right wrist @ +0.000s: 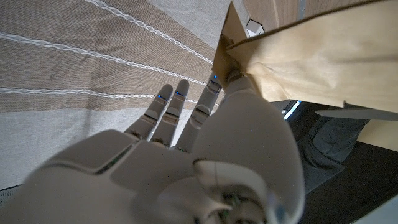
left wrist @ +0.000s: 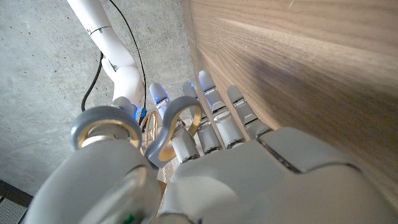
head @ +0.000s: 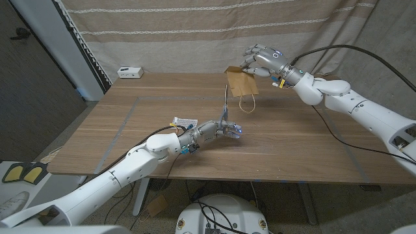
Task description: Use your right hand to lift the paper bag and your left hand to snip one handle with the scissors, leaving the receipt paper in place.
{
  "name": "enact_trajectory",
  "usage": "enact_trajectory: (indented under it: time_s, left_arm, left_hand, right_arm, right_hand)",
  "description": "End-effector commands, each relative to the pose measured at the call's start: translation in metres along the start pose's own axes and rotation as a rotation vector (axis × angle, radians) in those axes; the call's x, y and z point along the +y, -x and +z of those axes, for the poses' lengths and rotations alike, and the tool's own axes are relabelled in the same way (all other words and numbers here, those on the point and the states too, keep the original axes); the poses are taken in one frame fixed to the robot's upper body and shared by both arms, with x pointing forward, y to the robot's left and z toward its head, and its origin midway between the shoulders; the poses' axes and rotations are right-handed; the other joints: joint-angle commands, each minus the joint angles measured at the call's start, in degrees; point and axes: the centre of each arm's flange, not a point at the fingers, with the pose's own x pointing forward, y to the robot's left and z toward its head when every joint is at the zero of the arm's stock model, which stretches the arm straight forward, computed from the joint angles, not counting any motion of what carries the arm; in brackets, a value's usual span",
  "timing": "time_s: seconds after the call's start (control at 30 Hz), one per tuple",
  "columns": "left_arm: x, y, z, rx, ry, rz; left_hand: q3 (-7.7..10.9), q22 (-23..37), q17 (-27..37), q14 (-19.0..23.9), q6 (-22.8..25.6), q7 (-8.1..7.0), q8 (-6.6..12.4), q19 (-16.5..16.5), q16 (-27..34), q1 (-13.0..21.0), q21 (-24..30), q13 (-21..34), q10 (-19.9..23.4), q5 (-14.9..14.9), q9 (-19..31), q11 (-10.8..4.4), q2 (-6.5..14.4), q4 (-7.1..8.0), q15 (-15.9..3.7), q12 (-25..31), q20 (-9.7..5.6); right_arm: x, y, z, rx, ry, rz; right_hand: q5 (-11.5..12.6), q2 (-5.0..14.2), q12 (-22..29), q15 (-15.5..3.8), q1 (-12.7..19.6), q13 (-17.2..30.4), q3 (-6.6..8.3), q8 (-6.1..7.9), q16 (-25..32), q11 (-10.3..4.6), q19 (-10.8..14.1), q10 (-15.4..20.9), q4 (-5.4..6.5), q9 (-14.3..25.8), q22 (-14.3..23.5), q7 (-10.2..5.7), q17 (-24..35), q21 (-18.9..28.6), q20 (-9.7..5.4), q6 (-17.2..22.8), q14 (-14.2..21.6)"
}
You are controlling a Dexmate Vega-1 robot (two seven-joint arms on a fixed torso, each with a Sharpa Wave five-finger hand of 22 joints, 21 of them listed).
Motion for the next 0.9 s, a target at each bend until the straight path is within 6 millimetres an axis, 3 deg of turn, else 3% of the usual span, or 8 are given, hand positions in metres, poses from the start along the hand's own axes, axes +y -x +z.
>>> enact_trajectory:
  time_s: [0.03, 0.3, 0.9]
  left_arm:
    - [0.001, 0.008, -0.002, 0.002, -0.013, 0.009]
    - [0.004, 0.017, -0.005, -0.005, -0.01, 0.049]
    - [0.015, 0.03, -0.008, -0.021, -0.025, 0.178]
  left_hand:
    - [-0.95, 0.06, -0.02, -0.56, -7.56, 7.26, -0.22, 0.21, 0.54, -0.8, -0.49, 0.19, 3.43, 0.4, 0.12, -3.86, 0.05, 0.05, -7.71, -0.27, 0.61]
    - [-2.9, 0.07, -0.23, -1.05, -8.26, 7.53, -0.48, 0.3, 0.64, -1.67, -1.07, 0.31, 2.77, 0.61, 0.23, -3.87, 0.08, 0.09, -7.68, -0.62, 0.76]
    - [-5.44, 0.1, -0.54, -0.78, -7.31, 7.76, -0.07, 0.76, 1.14, -2.22, -1.84, 0.5, 3.32, 0.99, 0.38, -3.85, 0.3, 0.11, -7.73, -0.5, 0.87]
  right_arm:
    - [0.0, 0.0, 0.0, 0.024, 0.014, 0.008]
    - [0.001, -0.004, 0.004, 0.032, 0.018, 0.008]
    - [-0.002, -0.018, 0.024, 0.019, 0.019, -0.002]
  right_hand:
    - [0.3, 0.61, 0.35, -10.69, 0.26, 0.3, 0.18, 0.44, 0.0, 0.0, 0.35, 0.3, -0.27, 0.29, 0.13, 0.01, 0.11, 0.58, -6.87, 0.39, 0.45]
    - [0.29, 0.61, 0.5, -10.68, 0.21, 0.42, 0.17, 0.45, -0.03, 0.03, 0.26, 0.47, -0.25, 0.34, 0.13, 0.02, 0.11, 0.61, -6.92, 0.4, 0.48]
    - [0.28, 0.59, 0.4, -10.69, 0.18, 0.27, 0.15, 0.42, -0.08, 0.0, 0.42, 0.39, -0.26, 0.31, 0.12, 0.02, 0.1, 0.78, -6.84, 0.43, 0.55]
